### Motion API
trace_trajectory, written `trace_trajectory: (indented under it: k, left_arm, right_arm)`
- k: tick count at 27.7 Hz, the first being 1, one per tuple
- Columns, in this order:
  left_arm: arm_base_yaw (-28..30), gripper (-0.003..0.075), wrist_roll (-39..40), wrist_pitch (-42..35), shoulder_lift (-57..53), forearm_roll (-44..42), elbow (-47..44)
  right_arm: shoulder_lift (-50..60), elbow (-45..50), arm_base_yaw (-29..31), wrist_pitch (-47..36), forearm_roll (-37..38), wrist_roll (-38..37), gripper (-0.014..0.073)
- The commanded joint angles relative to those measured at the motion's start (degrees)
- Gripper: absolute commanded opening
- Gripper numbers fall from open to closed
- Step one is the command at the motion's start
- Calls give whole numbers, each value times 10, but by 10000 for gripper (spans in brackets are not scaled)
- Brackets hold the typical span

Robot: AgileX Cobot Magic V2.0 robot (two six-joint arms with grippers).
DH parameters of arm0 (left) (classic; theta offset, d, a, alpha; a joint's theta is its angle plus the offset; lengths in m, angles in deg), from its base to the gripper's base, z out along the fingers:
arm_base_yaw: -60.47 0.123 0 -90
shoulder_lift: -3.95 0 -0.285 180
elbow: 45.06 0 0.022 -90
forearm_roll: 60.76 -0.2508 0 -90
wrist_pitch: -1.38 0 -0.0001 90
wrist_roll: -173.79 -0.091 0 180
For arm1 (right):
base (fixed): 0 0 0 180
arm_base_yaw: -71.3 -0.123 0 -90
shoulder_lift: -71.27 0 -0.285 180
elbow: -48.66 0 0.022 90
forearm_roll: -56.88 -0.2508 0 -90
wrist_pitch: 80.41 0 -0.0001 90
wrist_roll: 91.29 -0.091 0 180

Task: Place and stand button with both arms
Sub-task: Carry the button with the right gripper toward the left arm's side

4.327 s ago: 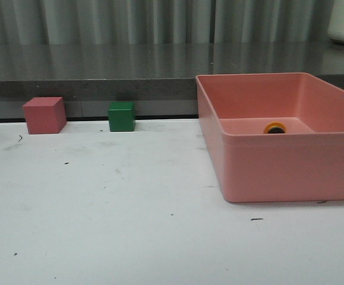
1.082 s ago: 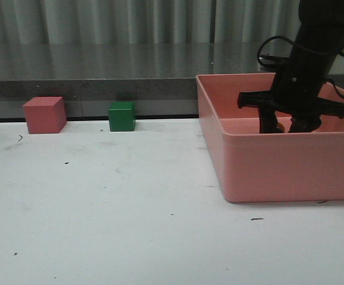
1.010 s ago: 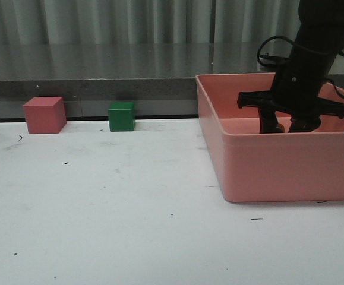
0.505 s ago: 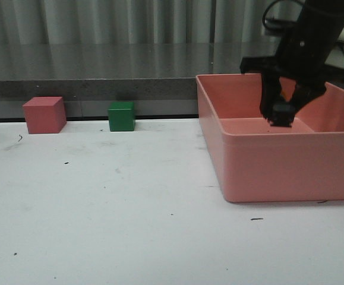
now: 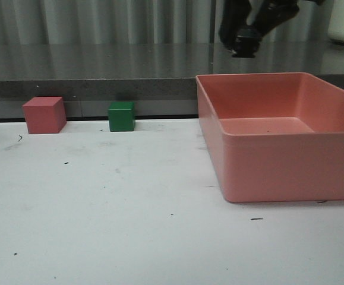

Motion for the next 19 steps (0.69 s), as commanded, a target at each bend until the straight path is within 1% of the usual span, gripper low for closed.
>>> trace_trajectory:
  k: [1, 6, 10, 15, 19]
  left_arm:
    - [1, 618, 6, -40, 6, 4, 21]
    - [1, 618, 6, -40, 6, 4, 21]
    - [1, 618, 6, -40, 6, 4, 21]
    - [1, 618, 6, -40, 6, 4, 21]
    - [1, 618, 6, -40, 6, 4, 21]
  right_arm:
    - [26, -19, -51, -26, 0, 9, 287]
    - [-6, -27, -125, -37, 0, 0, 287]
    - [-56, -69, -173, -25, 0, -33, 287]
    - [-130, -142, -211, -1, 0, -52, 287]
    - [-188, -198, -229, 32, -2, -64, 287]
